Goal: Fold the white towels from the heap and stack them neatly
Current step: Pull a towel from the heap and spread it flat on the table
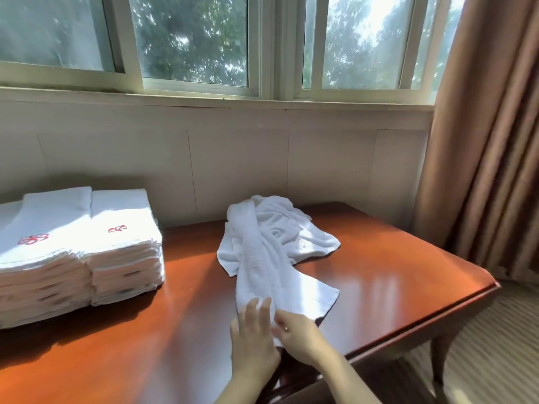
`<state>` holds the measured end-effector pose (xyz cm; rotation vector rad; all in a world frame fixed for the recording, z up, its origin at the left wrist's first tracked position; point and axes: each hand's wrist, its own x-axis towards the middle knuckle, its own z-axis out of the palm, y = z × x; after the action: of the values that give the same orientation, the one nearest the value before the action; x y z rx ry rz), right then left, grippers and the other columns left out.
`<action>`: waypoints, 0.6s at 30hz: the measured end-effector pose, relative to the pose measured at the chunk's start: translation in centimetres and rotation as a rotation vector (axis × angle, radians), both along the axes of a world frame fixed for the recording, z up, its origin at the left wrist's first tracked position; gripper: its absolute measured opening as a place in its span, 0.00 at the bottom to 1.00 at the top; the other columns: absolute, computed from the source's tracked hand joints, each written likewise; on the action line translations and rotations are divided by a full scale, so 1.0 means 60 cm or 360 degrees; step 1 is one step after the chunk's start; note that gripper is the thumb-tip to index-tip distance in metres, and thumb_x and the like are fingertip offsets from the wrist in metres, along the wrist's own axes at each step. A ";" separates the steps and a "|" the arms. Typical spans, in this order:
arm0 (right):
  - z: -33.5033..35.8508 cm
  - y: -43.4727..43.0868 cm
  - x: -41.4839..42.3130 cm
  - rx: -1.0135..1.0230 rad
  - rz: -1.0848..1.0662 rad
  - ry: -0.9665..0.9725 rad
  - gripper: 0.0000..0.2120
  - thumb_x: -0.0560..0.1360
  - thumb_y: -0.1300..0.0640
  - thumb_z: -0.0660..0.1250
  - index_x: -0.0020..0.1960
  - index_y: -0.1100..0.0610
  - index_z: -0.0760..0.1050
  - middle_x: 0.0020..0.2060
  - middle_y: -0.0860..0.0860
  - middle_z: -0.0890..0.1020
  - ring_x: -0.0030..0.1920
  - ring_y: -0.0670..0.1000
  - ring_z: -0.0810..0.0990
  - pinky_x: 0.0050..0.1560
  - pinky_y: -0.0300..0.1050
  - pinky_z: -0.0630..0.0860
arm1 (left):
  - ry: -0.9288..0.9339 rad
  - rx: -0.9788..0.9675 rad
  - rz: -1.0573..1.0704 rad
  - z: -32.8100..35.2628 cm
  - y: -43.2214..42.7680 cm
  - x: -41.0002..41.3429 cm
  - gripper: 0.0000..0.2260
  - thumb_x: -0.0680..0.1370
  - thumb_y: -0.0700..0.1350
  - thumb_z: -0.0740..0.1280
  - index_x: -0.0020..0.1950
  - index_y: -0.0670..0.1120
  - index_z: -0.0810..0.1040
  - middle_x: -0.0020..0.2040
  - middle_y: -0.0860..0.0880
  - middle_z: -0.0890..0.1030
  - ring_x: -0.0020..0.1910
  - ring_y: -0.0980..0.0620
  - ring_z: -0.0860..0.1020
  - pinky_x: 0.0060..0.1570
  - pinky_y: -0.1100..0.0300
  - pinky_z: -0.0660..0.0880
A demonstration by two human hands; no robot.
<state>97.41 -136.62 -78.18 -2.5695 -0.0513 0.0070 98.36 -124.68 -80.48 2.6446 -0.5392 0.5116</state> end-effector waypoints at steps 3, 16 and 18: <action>-0.007 0.004 -0.013 0.0121 0.0014 -0.0060 0.10 0.78 0.50 0.57 0.46 0.51 0.75 0.44 0.46 0.82 0.45 0.47 0.77 0.40 0.37 0.68 | 0.0000 -0.0112 -0.0264 -0.013 0.008 0.000 0.29 0.57 0.43 0.74 0.56 0.50 0.71 0.50 0.53 0.79 0.52 0.52 0.75 0.51 0.63 0.67; -0.052 -0.001 -0.023 0.0275 -0.0416 -0.0241 0.38 0.63 0.71 0.54 0.71 0.49 0.65 0.62 0.48 0.71 0.66 0.51 0.66 0.62 0.41 0.67 | 0.1137 -0.0380 -0.0049 0.084 0.131 0.041 0.10 0.79 0.43 0.57 0.50 0.48 0.79 0.52 0.51 0.82 0.53 0.50 0.79 0.51 0.59 0.74; -0.042 0.018 -0.012 0.0226 -0.0374 -0.0298 0.39 0.64 0.69 0.56 0.73 0.48 0.63 0.65 0.49 0.70 0.68 0.53 0.65 0.66 0.42 0.64 | 0.1360 -0.0671 -0.0017 0.097 0.179 0.035 0.11 0.80 0.48 0.60 0.49 0.50 0.82 0.42 0.56 0.84 0.41 0.60 0.80 0.41 0.67 0.74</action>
<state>96.68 -135.52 -80.72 -2.4120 0.1737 -0.3148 100.43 -113.97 -74.68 2.1629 -0.1440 -0.4656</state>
